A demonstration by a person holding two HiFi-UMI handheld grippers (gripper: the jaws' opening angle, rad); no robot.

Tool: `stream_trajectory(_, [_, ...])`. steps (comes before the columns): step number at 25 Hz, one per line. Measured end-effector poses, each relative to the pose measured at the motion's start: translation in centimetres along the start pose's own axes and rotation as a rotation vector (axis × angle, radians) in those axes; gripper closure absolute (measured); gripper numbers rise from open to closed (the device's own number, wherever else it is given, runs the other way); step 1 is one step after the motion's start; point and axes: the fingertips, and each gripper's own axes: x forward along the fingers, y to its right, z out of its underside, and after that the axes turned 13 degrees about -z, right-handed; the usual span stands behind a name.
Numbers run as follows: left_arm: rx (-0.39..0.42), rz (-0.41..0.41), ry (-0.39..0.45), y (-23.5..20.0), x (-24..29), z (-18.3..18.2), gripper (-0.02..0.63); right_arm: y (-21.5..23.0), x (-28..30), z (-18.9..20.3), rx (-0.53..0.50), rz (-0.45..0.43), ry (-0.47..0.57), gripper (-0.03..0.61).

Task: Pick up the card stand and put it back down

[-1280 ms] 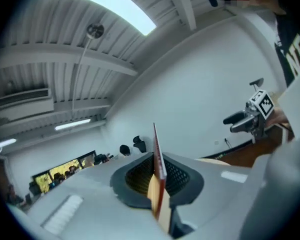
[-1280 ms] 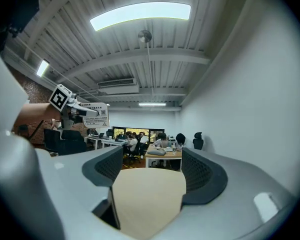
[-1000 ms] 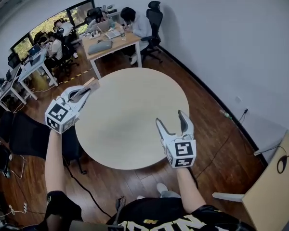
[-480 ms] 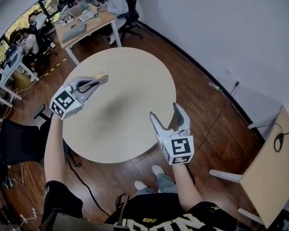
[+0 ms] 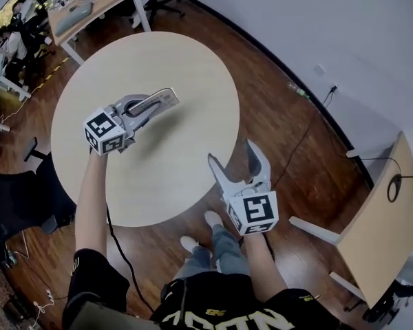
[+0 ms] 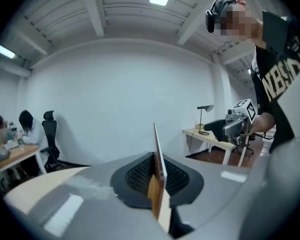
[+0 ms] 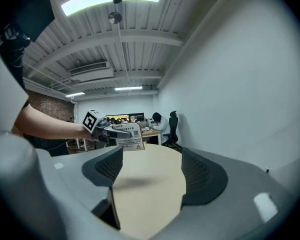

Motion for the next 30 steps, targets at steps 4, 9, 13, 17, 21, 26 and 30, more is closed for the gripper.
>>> stream_trajectory(4, [-0.137, 0.035, 0.026, 1.0, 4.6, 4.5, 0.597, 2.1, -0.1, 3.3, 0.031, 0.02, -0.05, 0.216])
stream_trajectory(9, [-0.243, 0.042, -0.007, 2.6, 8.8, 10.7, 0.597, 2.9, 0.7, 7.3, 0.069, 0.005, -0.114, 0.216])
stream_trajectory(13, [-0.255, 0.034, -0.079, 4.0, 11.3, 15.0, 0.597, 3.4, 1.6, 9.9, 0.099, -0.011, -0.159, 0.216])
stream_trajectory(17, [-0.293, 0.028, -0.128, 4.9, 13.0, 18.6, 0.595, 3.8, 1.5, 11.2, 0.118, -0.009, -0.185, 0.216])
stream_trajectory(21, [-0.394, -0.01, -0.104, 4.4, 13.5, 18.9, 0.431, 3.6, 1.4, 11.7, 0.115, -0.022, -0.204, 0.216])
stream_trajectory(26, [-0.448, -0.097, -0.086, 2.8, 10.2, 17.0, 0.355, 2.7, 1.9, 10.0, 0.117, -0.038, -0.193, 0.216])
stream_trajectory(30, [-0.414, -0.188, -0.052, 0.7, 5.6, 13.1, 0.304, 0.6, 3.0, 6.4, 0.095, -0.078, -0.143, 0.216])
